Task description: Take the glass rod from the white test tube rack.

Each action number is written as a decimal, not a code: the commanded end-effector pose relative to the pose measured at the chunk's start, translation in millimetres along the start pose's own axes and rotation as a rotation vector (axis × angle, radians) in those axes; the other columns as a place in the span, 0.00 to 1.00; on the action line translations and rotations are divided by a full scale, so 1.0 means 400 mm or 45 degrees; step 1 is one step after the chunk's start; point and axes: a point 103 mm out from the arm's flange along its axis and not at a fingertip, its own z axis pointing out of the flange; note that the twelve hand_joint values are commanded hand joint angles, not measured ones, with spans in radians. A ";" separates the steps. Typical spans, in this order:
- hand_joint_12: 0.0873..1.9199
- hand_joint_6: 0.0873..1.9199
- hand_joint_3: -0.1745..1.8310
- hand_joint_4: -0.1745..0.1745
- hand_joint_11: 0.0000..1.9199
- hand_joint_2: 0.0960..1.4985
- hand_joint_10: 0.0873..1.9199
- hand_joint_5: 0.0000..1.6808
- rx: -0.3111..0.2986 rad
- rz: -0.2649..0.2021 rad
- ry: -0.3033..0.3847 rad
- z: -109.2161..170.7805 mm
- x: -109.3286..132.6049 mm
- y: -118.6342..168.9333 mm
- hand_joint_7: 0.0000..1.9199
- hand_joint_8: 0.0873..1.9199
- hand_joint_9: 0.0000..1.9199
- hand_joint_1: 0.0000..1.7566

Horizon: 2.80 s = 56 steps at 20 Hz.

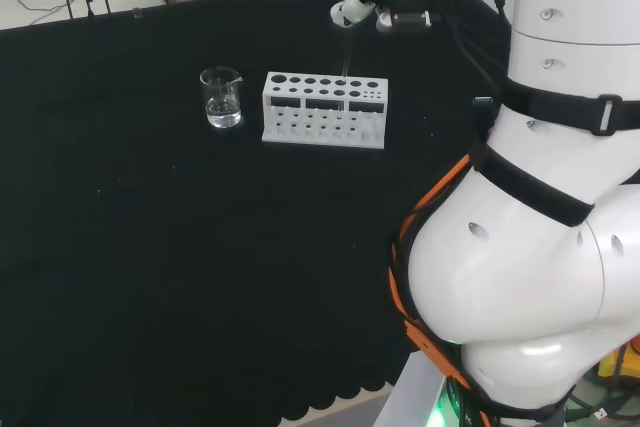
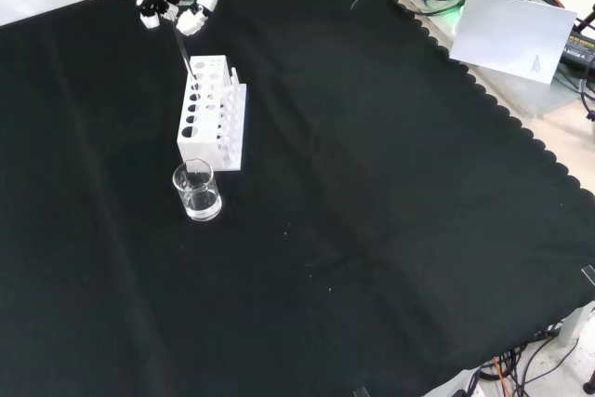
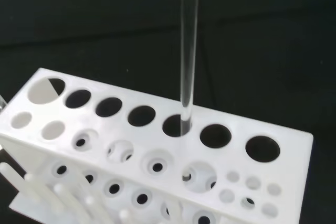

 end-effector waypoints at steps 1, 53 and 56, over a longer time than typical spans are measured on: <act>0.66 0.45 0.37 0.00 0.42 0.52 0.55 0.37 0.017 -0.033 0.011 0.029 -0.030 -0.009 0.58 0.58 0.81 0.47; 0.39 0.07 0.17 0.00 0.61 0.61 0.25 0.75 -0.188 -0.055 0.065 -0.296 0.165 -0.249 0.61 0.51 0.90 0.74; 0.39 0.07 0.17 0.00 0.61 0.61 0.25 0.75 -0.190 -0.058 0.048 -0.308 0.194 -0.267 0.61 0.51 0.90 0.74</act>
